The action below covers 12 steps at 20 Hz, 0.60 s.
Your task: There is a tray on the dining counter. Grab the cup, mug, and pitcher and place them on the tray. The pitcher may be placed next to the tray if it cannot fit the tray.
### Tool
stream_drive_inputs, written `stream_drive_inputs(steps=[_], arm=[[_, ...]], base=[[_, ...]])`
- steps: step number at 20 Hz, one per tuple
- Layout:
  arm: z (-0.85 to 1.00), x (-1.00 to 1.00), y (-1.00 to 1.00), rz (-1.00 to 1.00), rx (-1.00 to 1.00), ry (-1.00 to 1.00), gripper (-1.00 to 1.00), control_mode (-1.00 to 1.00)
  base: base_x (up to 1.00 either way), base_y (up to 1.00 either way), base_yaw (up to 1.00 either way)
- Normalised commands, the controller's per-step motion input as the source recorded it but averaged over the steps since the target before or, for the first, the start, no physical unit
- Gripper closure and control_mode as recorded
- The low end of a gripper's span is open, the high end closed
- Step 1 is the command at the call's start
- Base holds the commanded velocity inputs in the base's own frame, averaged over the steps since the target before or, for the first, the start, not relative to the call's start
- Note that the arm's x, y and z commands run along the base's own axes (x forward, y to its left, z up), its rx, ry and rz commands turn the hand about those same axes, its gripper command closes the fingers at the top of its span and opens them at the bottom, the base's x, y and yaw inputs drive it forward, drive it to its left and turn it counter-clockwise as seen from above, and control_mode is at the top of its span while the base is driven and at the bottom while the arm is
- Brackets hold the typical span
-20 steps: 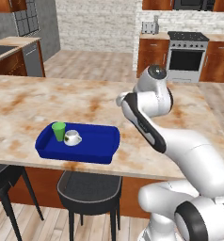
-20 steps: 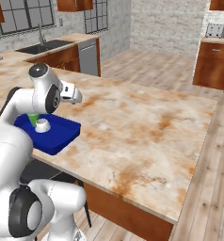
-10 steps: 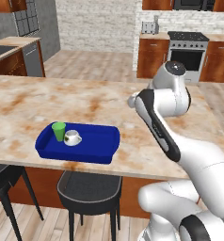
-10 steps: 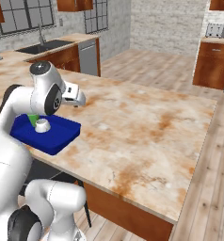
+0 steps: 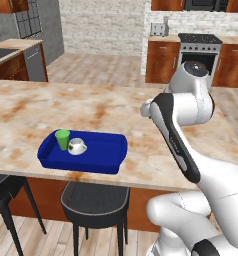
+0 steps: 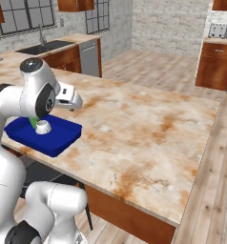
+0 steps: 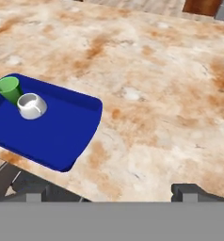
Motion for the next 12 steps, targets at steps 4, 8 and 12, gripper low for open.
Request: stream_drive_inputs(steps=[4, 8, 12], arm=[[0.10, -0.44, 0.00, 0.00, 0.00, 0.06, -1.00, -1.00], [0.09, -0.49, 0.00, 0.00, 0.00, 0.06, -1.00, -1.00], [0.07, -0.54, 0.00, 0.00, 0.00, 0.07, -1.00, -1.00]], base=[[0.00, 0.00, 0.00], [0.00, 0.00, 0.00], [0.00, 0.00, 0.00]])
